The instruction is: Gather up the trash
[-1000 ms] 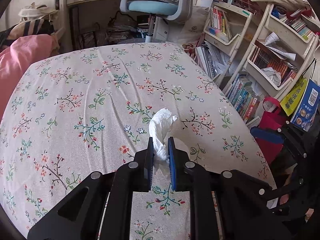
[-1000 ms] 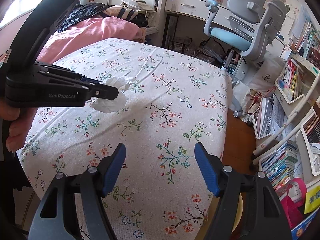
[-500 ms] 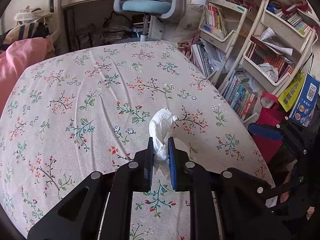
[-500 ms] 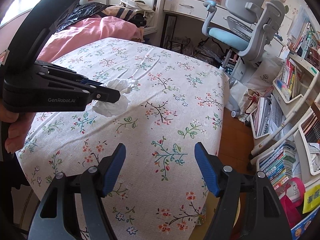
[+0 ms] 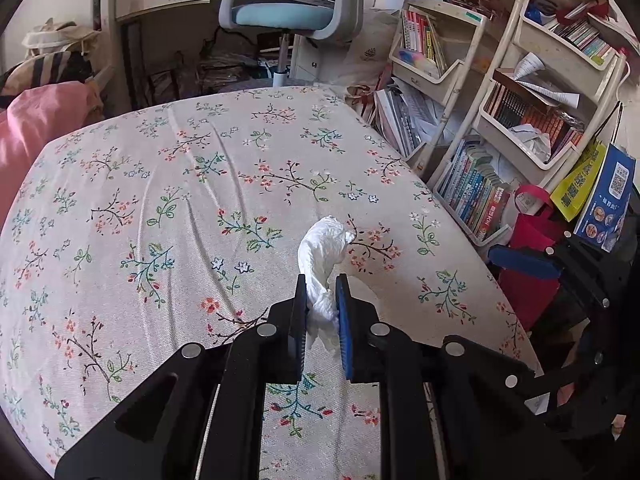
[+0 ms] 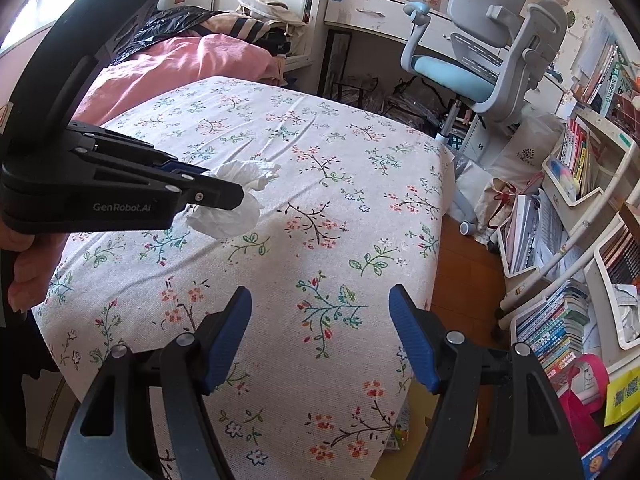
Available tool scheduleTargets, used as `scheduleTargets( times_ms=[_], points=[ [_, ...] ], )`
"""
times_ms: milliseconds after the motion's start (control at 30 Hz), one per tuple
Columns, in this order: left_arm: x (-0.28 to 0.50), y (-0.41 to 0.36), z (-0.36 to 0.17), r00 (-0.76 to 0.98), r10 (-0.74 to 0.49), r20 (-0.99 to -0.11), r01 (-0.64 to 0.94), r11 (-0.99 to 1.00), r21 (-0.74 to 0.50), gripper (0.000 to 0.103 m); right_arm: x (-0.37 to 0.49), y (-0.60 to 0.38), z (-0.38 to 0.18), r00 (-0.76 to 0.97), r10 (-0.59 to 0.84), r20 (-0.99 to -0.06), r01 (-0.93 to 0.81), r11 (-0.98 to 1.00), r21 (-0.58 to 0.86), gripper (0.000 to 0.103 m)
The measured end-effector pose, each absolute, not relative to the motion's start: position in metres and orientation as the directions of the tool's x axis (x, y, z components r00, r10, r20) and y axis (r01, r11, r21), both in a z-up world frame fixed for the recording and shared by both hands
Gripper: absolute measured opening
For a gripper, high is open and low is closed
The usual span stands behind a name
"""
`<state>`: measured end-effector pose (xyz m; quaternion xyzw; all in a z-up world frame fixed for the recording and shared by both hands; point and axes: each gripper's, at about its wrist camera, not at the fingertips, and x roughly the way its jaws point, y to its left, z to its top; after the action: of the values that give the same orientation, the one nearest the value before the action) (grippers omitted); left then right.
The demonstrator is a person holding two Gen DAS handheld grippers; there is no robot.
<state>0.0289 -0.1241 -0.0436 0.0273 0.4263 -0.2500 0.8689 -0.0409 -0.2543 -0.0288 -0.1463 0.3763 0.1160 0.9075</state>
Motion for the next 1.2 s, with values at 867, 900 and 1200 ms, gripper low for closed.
scheduleTargets(
  times_ms=[867, 900, 1200],
  points=[
    [-0.022, -0.346, -0.058, 0.336, -0.505, -0.795, 0.569, 0.782, -0.256, 0.06, -0.143, -0.401, 0.014, 0.78, -0.208, -0.59, 0.104, 0.973, -0.206, 0.078],
    [-0.021, -0.345, -0.058, 0.344, -0.492, -0.8, 0.557, 0.793, -0.248, 0.063, -0.142, -0.404, 0.014, 0.78, -0.202, -0.592, 0.109, 0.976, -0.189, 0.078],
    [-0.031, -0.282, -0.027, 0.562, -0.296, -0.772, 0.376, 0.923, -0.079, 0.094, -0.139, -0.395, 0.002, 0.758, -0.178, -0.627, 0.141, 0.984, -0.108, 0.094]
  ],
)
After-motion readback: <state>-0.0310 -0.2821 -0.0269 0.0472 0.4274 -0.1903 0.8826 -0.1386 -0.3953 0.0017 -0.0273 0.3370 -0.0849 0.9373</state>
